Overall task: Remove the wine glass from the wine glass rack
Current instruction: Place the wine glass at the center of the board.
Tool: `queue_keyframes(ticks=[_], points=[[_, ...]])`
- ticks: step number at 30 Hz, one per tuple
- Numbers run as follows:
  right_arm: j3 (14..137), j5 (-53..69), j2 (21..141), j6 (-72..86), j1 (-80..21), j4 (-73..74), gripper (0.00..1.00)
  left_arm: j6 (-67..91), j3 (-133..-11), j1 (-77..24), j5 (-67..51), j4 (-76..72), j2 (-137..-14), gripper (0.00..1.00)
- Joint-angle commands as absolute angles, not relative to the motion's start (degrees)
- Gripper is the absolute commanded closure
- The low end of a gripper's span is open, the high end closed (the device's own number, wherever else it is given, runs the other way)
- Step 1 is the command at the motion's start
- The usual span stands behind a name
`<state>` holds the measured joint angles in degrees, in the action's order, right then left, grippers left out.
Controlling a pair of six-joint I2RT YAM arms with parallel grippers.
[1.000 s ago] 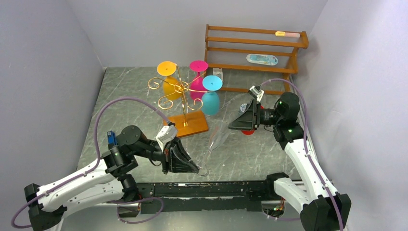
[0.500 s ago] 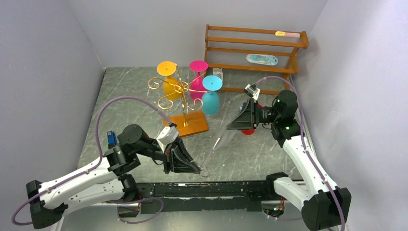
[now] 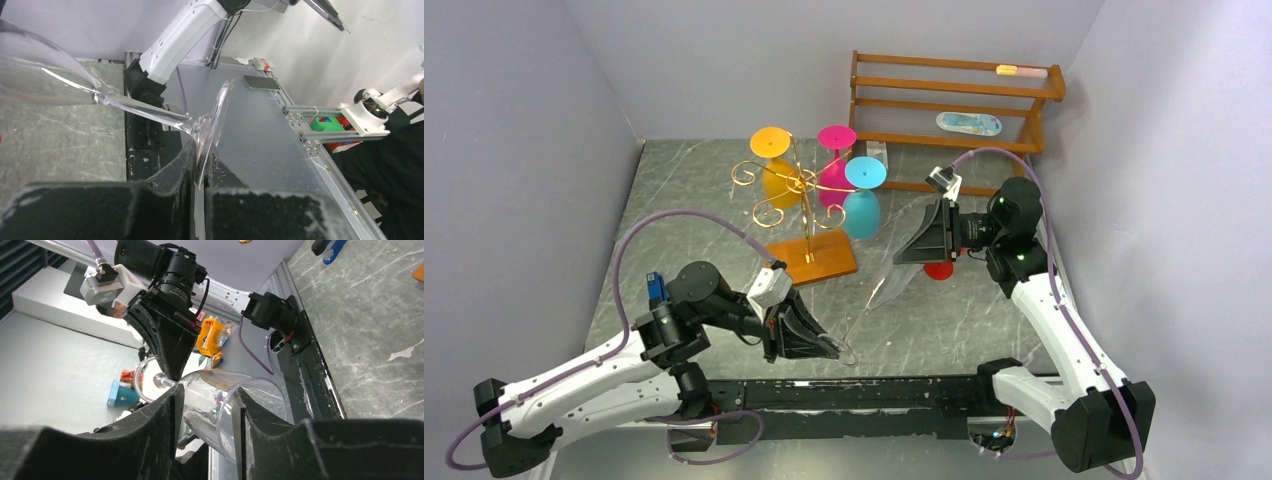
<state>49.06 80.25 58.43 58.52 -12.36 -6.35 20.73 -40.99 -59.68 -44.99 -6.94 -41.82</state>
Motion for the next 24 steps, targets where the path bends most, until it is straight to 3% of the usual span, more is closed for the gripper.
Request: queue_keyframes(ticks=[1, 8, 17, 24], points=[[48.8, 84.5, 57.4, 62.1, -13.4, -9.6, 0.57, 15.1, -43.2, -59.2, -33.7, -2.2, -40.2, 0.95], [52.7, 86.1, 57.8, 57.0, -17.0, -3.2, 0.59, 13.4, -42.9, -59.2, -32.0, -1.3, -42.1, 0.95], [51.4, 86.1, 58.4, 60.4, -17.7, -6.1, 0.54, 12.2, -42.6, -59.1, -28.5, 3.8, -38.7, 0.95], [52.4, 85.7, 58.8, 58.4, -18.2, -4.0, 0.72, 12.4, -42.4, -59.1, -26.0, 6.1, -36.3, 0.95]])
